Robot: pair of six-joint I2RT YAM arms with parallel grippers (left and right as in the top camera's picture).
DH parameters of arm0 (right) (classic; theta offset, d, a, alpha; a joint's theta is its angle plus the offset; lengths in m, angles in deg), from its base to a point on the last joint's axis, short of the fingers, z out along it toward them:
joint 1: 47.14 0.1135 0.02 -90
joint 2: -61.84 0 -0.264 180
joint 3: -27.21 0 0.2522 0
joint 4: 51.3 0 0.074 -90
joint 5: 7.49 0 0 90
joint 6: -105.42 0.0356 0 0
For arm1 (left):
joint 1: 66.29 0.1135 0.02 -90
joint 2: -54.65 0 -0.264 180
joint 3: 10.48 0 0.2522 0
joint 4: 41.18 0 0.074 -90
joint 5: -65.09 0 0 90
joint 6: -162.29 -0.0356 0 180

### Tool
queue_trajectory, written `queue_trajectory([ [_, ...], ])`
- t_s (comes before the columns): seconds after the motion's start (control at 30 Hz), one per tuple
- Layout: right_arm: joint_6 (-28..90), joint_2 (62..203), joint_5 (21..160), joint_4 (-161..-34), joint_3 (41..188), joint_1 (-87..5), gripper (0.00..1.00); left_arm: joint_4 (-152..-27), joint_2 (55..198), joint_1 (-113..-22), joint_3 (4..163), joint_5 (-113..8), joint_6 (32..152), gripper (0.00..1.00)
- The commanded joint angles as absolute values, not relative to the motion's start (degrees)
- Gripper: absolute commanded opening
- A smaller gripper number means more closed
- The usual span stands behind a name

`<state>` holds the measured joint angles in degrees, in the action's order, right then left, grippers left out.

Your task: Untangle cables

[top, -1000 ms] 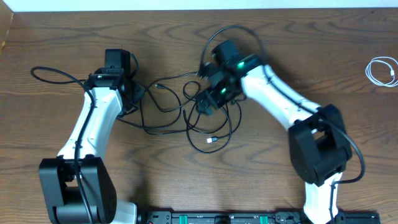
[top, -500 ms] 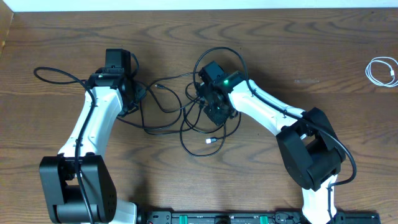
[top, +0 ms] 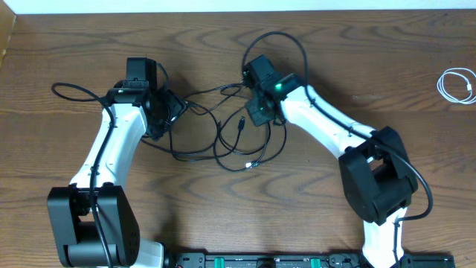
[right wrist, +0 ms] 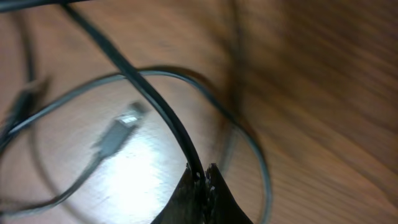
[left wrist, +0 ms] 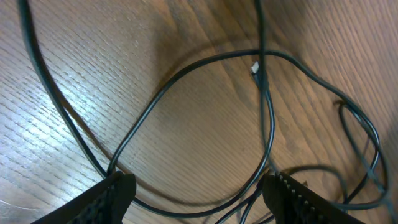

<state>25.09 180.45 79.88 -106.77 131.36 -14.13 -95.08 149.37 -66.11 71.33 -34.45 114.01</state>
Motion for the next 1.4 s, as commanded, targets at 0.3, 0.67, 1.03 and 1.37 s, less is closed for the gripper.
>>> queue_trajectory([
  [0.3,25.31,179.16,95.11,-106.95,131.53,-16.71,0.01,-94.71,149.76,-66.37,70.94,-45.07,113.55,0.80],
  [0.67,7.78,179.16,110.50,-107.69,131.53,-12.34,0.01,-100.46,149.76,-68.05,70.94,-51.72,127.97,0.08],
  [1.03,6.54,179.16,109.67,-107.91,131.53,-11.64,0.01,-99.80,149.76,-72.09,70.94,-49.75,132.72,0.54],
  [1.37,6.56,179.16,109.69,-107.71,131.53,-11.35,0.01,-99.67,149.78,-73.38,70.94,-42.80,141.48,0.54],
])
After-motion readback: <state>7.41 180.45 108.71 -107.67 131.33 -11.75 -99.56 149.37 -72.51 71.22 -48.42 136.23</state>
